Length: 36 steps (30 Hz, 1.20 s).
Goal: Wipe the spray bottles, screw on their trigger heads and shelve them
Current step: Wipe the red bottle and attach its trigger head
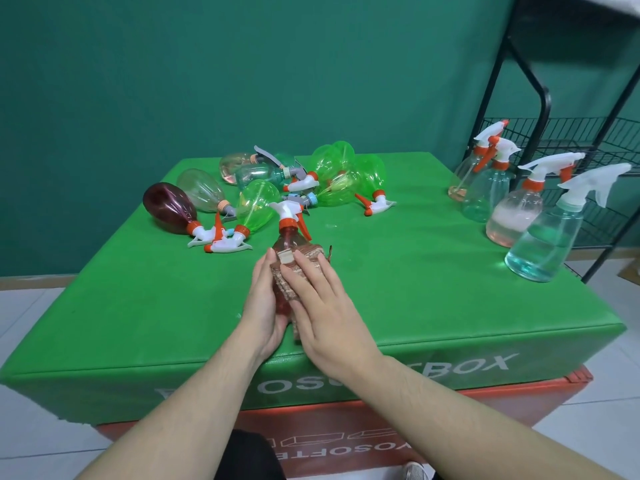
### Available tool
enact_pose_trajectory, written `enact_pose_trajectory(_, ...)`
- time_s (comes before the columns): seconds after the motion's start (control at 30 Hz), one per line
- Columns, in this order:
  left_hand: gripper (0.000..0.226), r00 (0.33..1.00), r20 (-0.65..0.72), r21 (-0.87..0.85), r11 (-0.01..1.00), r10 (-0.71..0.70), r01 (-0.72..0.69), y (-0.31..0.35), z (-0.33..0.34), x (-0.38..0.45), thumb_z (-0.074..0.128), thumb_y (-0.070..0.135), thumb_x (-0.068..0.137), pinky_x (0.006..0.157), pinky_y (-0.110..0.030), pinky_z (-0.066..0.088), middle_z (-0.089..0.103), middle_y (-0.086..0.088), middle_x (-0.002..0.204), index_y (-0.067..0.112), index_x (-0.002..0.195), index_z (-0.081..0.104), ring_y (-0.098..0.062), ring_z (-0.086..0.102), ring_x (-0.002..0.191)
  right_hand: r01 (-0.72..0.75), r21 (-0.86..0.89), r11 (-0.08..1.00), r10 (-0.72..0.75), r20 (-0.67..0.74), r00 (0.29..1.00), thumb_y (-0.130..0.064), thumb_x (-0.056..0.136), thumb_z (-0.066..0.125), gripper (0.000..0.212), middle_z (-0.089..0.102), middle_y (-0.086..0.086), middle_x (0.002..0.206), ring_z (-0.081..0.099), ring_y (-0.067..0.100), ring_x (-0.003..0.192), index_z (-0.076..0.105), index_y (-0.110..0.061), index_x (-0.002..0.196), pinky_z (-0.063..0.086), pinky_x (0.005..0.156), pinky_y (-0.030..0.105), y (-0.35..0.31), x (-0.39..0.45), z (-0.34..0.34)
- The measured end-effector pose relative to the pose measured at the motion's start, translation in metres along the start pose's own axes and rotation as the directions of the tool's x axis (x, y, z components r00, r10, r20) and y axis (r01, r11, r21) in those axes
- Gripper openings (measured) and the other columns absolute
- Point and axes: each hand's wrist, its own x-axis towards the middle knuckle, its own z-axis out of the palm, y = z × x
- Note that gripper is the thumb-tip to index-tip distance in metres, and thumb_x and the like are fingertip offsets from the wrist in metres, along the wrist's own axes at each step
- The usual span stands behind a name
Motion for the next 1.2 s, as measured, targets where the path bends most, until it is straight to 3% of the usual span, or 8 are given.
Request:
enact_pose_trajectory(0.17, 0.05, 1.0, 0.024, 0.078, 0.997, 0.001, -0.003, 0.002, 0.004, 0.001, 0.047, 0.048, 0.106, 0.083, -0.033, 0.061, 0.07, -0.012, 0.131, 0.017, 0.144, 0.054, -0.025, 0.068, 0.121, 0.035, 0.024, 0.999, -0.032, -0.107, 0.994, -0.027, 0.105, 0.033, 0.049, 0.026, -0.001, 0.165, 0.005, 0.012, 0.155, 0.04, -0.02, 0.153, 0.011, 0.127, 0.038, 0.0, 0.01, -0.006)
enact_pose_trajectory(0.23, 0.047, 0.999, 0.042, 0.079, 0.997, -0.017, 0.014, 0.003, 0.005, 0.0, 0.044, 0.047, 0.108, 0.08, -0.031, 0.062, 0.069, -0.009, 0.133, 0.019, 0.143, 0.057, -0.022, 0.068, 0.122, 0.048, 0.025, 0.999, -0.044, -0.15, 0.988, -0.024, 0.104, 0.034, 0.048, 0.033, 0.004, 0.161, 0.006, 0.005, 0.152, 0.044, -0.015, 0.15, 0.011, 0.127, 0.037, -0.001, 0.021, -0.008)
enact_pose_trajectory(0.33, 0.049, 0.997, 0.063, 0.058, 0.998, -0.038, 0.034, 0.005, 0.005, -0.002, 0.041, 0.053, 0.107, 0.076, -0.031, 0.062, 0.07, -0.003, 0.134, 0.025, 0.144, 0.057, -0.018, 0.067, 0.122, 0.015, 0.021, 1.0, -0.012, -0.125, 0.992, -0.027, 0.105, 0.033, 0.048, 0.036, 0.004, 0.16, 0.019, 0.016, 0.152, 0.047, -0.014, 0.149, 0.015, 0.126, 0.039, -0.003, 0.039, -0.009)
enact_pose_trajectory(0.47, 0.046, 0.993, 0.053, 0.055, 0.994, -0.101, 0.098, 0.009, 0.006, -0.006, 0.035, 0.054, 0.107, 0.08, -0.045, 0.061, 0.073, 0.0, 0.128, 0.031, 0.137, 0.062, -0.02, 0.07, 0.118, -0.071, 0.069, 0.995, 0.076, -0.065, 0.995, -0.028, 0.105, 0.035, 0.048, 0.036, 0.005, 0.16, 0.024, 0.019, 0.15, 0.048, -0.013, 0.149, 0.016, 0.125, 0.037, -0.004, 0.059, -0.011)
enact_pose_trajectory(0.73, 0.046, 0.992, 0.06, 0.066, 0.992, -0.11, 0.106, 0.006, 0.003, -0.003, 0.034, 0.053, 0.108, 0.078, -0.049, 0.061, 0.074, -0.004, 0.125, 0.032, 0.141, 0.057, -0.023, 0.075, 0.106, -0.296, 0.225, 0.928, 0.292, 0.051, 0.955, -0.029, 0.108, 0.034, 0.049, 0.024, -0.002, 0.166, 0.02, 0.016, 0.153, 0.036, -0.02, 0.156, 0.015, 0.123, 0.03, -0.009, 0.078, -0.017)
enact_pose_trajectory(0.93, 0.053, 0.997, 0.07, 0.165, 0.986, -0.014, 0.002, 0.005, 0.007, -0.008, 0.05, 0.061, 0.095, 0.082, -0.049, 0.061, 0.072, 0.004, 0.128, 0.035, 0.141, 0.054, -0.017, 0.072, 0.112, -0.219, 0.141, 0.966, 0.217, 0.025, 0.976, -0.037, 0.106, 0.028, 0.053, 0.025, -0.001, 0.166, 0.022, 0.016, 0.151, 0.035, -0.019, 0.156, 0.02, 0.124, 0.036, -0.008, 0.063, -0.01)
enact_pose_trajectory(1.07, 0.066, 0.998, 0.061, 0.168, 0.985, 0.02, -0.03, 0.004, 0.008, -0.007, 0.057, 0.059, 0.088, 0.078, -0.033, 0.062, 0.07, -0.001, 0.132, 0.026, 0.145, 0.051, -0.017, 0.068, 0.121, -0.156, 0.026, 0.987, 0.156, -0.022, 0.987, -0.044, 0.103, 0.018, 0.059, 0.027, -0.004, 0.164, 0.022, 0.015, 0.151, 0.034, -0.024, 0.156, 0.026, 0.121, 0.044, -0.007, 0.041, -0.008)
enact_pose_trajectory(1.2, 0.074, 0.998, 0.039, 0.133, 0.99, 0.044, -0.049, 0.002, 0.007, -0.004, 0.057, 0.058, 0.087, 0.106, -0.04, 0.052, 0.069, -0.008, 0.135, 0.018, 0.148, 0.046, -0.022, 0.065, 0.126, -0.117, -0.041, 0.992, 0.118, 0.012, 0.993, -0.044, 0.102, 0.016, 0.058, 0.014, -0.011, 0.167, 0.007, 0.016, 0.155, 0.024, -0.032, 0.158, 0.02, 0.122, 0.051, -0.01, 0.018, -0.008)
